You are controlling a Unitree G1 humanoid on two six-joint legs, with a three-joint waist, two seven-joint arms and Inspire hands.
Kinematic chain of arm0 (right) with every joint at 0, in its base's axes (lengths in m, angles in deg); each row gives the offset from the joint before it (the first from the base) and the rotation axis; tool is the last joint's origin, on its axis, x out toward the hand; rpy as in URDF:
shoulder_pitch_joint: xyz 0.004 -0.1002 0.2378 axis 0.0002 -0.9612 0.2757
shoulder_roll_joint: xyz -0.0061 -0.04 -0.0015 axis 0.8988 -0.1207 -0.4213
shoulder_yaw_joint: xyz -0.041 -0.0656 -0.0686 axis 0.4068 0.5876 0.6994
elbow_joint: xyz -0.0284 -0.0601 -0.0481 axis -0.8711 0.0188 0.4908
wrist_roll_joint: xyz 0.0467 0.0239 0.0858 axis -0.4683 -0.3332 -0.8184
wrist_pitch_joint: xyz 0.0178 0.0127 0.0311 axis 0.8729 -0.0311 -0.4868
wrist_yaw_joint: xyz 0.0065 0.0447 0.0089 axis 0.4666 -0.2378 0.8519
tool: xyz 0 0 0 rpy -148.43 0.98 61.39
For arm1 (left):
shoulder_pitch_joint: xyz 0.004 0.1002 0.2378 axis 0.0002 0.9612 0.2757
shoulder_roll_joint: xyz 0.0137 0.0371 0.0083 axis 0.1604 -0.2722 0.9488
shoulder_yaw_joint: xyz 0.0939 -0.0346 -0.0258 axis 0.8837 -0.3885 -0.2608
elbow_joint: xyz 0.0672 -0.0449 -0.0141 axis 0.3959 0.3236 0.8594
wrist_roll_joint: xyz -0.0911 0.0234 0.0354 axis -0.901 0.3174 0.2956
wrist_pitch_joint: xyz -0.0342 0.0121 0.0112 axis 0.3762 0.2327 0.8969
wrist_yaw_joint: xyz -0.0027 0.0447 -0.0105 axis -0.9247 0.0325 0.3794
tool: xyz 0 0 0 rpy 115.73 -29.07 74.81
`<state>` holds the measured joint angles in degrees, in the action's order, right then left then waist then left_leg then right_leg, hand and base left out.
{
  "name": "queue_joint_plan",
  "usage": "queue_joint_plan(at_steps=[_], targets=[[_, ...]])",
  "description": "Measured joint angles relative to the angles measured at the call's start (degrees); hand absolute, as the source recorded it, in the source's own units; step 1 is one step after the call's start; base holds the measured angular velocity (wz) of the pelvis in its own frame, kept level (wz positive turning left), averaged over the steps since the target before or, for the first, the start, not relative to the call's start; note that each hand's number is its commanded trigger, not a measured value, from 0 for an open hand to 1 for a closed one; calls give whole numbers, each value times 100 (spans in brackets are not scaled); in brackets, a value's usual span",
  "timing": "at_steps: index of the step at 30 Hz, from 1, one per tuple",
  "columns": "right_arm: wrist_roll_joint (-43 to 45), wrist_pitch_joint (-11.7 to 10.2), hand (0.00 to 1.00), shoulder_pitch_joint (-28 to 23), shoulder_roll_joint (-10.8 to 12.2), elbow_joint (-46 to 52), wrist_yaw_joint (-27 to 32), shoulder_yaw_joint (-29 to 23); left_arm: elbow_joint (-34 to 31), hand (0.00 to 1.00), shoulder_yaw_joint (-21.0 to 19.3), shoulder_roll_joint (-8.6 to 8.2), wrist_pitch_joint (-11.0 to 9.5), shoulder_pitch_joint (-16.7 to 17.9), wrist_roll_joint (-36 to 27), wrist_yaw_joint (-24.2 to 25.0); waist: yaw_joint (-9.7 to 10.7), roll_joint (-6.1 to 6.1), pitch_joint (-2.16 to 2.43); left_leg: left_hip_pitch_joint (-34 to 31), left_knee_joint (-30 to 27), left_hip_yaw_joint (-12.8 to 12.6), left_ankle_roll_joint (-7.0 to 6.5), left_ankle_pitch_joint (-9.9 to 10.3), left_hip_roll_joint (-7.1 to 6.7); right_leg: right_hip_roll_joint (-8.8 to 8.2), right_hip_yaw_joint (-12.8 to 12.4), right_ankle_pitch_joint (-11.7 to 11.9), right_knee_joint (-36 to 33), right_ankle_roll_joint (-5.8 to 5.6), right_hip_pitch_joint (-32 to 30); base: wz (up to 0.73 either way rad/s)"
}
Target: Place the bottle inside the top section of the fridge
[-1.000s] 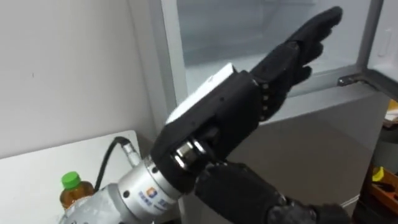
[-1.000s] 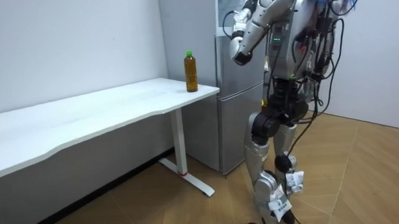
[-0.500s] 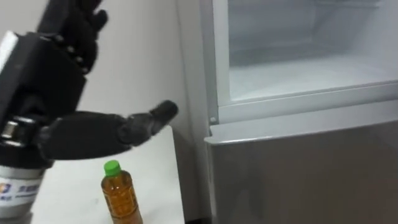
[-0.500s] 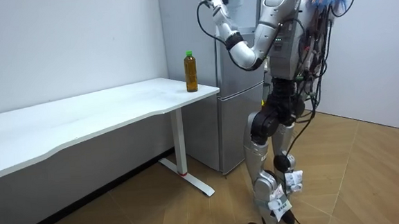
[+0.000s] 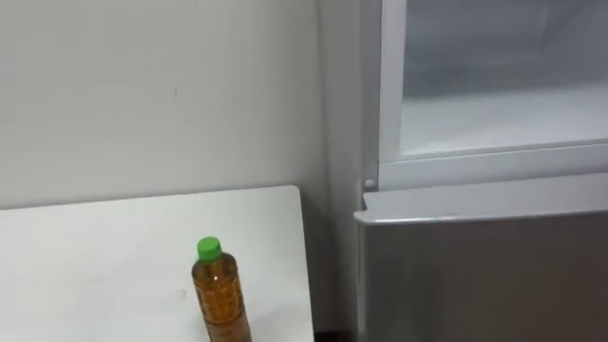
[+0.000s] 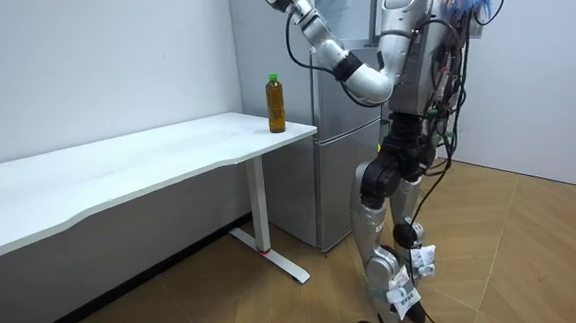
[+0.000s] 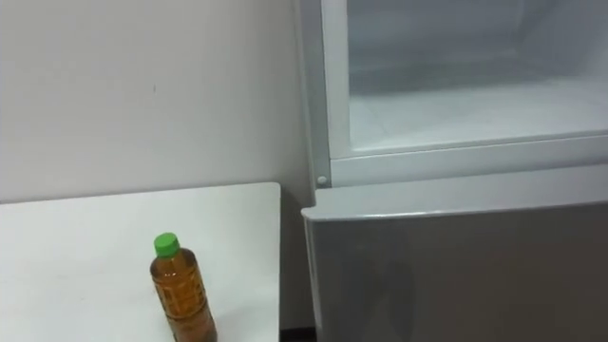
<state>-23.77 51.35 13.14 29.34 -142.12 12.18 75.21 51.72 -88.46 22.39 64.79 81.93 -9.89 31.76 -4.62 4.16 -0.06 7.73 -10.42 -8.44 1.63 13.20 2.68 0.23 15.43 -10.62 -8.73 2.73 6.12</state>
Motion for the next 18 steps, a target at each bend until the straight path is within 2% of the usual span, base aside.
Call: queue_joint_plan(at_steps=[3, 5, 9, 11, 12, 13, 14, 17, 18], targets=[[23, 11, 0, -91, 3, 79, 2, -60, 169, 0, -238, -2, -14, 309, 0, -313, -74, 9, 6, 0, 0, 66, -1, 0, -24, -25, 37, -25, -3, -14, 8, 8], [69, 31, 0, -160, 2, 164, 15, -62, 337, 0, -342, -82, -65, 545, 0, -506, -162, 6, 5, 3, -2, 87, -1, 0, -34, -29, 52, -30, -1, -23, 45, 8], [81, 122, 0, -224, 2, 304, 38, -61, 664, 0, -352, -191, -73, 858, -127, -702, -212, -33, 2, -16, -2, 143, -1, 0, -47, -45, 144, -63, 7, -36, 89, 14], [125, 172, 0, -266, -7, 508, 40, -68, 1077, 0, -348, -206, -82, 1171, -331, -807, -198, -40, 4, -1, -6, 232, -1, 0, -63, -58, 206, -87, -5, -36, 99, 13], [141, 177, 0, -266, -6, 510, 43, -76, 1191, 0, -342, -211, -82, 1236, -380, -834, -189, -2, -1, -5, -7, 237, -1, 0, -63, -56, 210, -88, -4, -35, 100, 6], [169, 182, 0, -267, -7, 502, 55, -107, 1437, 0, -319, -234, -83, 1373, -434, -908, -191, -24, 17, -6, -7, 251, -1, 0, -63, -52, 212, -88, -1, -35, 109, 4], [161, 185, 0, -280, -5, 510, 75, -121, 1679, 0, -297, -289, -80, 1526, -590, -948, -212, -9, 25, -9, -6, 255, -1, 0, -64, -52, 214, -90, 3, -36, 122, 0], [128, 183, 0, -418, 11, 676, 81, -122, 2175, 0, -199, -533, -82, 1816, -946, -1005, -194, -97, 16, -9, -6, 320, -1, 1, -80, -60, 245, -111, 8, -48, 153, 7], [130, 186, 0, -412, 11, 679, 78, -129, 2307, 0, -149, -570, -82, 1844, -1038, -1006, -192, -34, 20, 3, -6, 334, -1, 1, -83, -64, 260, -115, 9, -49, 159, 16]])
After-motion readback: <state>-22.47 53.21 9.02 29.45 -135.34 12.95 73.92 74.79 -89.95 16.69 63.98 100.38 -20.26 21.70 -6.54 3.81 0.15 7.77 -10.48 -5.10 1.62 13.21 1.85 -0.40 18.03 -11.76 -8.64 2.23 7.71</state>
